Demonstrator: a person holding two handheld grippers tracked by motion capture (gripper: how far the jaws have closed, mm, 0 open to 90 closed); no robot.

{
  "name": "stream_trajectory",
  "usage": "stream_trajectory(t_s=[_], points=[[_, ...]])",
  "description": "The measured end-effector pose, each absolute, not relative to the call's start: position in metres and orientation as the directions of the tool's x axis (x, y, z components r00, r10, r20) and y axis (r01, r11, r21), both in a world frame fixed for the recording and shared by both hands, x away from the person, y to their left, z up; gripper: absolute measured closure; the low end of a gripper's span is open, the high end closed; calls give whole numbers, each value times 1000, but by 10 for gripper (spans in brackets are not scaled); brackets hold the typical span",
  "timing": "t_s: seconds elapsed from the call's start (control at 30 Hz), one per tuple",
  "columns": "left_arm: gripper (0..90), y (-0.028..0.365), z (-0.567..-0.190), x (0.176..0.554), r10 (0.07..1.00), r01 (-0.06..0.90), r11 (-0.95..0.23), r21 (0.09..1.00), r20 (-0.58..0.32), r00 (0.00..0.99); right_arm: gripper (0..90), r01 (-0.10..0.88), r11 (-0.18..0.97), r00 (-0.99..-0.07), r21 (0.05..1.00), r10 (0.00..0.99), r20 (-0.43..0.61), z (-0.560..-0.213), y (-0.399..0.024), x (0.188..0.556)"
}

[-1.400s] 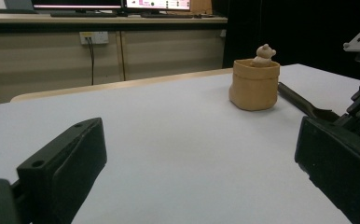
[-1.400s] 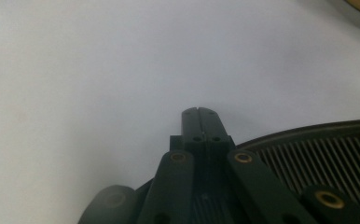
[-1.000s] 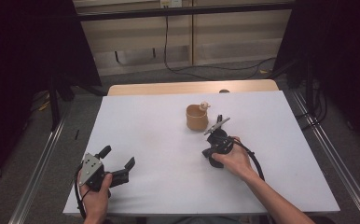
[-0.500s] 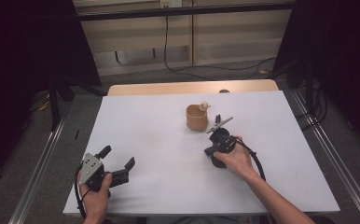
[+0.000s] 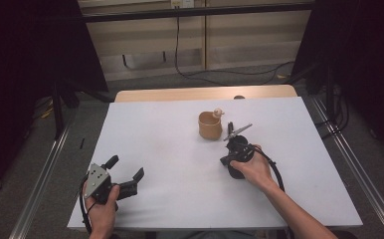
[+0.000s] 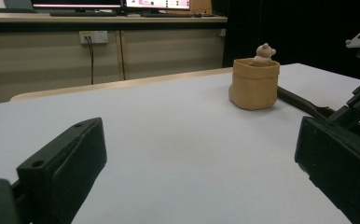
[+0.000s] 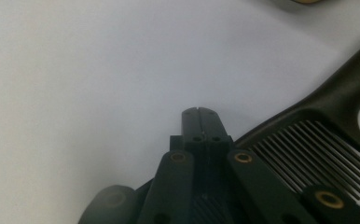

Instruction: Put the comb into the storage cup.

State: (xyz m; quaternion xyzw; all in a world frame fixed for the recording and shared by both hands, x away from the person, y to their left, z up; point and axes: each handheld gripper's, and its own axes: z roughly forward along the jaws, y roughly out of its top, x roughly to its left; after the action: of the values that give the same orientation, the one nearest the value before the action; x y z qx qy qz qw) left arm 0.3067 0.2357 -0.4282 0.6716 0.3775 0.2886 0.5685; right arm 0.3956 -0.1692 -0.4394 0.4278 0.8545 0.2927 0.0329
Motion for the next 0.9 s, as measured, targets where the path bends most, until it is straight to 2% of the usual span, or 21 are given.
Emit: stream_trajectory(t_s=[0.9], points=[[24, 235, -428, 307, 834, 179, -72, 981, -39, 550, 900, 716, 462, -629, 524, 752, 196, -439, -175, 391]])
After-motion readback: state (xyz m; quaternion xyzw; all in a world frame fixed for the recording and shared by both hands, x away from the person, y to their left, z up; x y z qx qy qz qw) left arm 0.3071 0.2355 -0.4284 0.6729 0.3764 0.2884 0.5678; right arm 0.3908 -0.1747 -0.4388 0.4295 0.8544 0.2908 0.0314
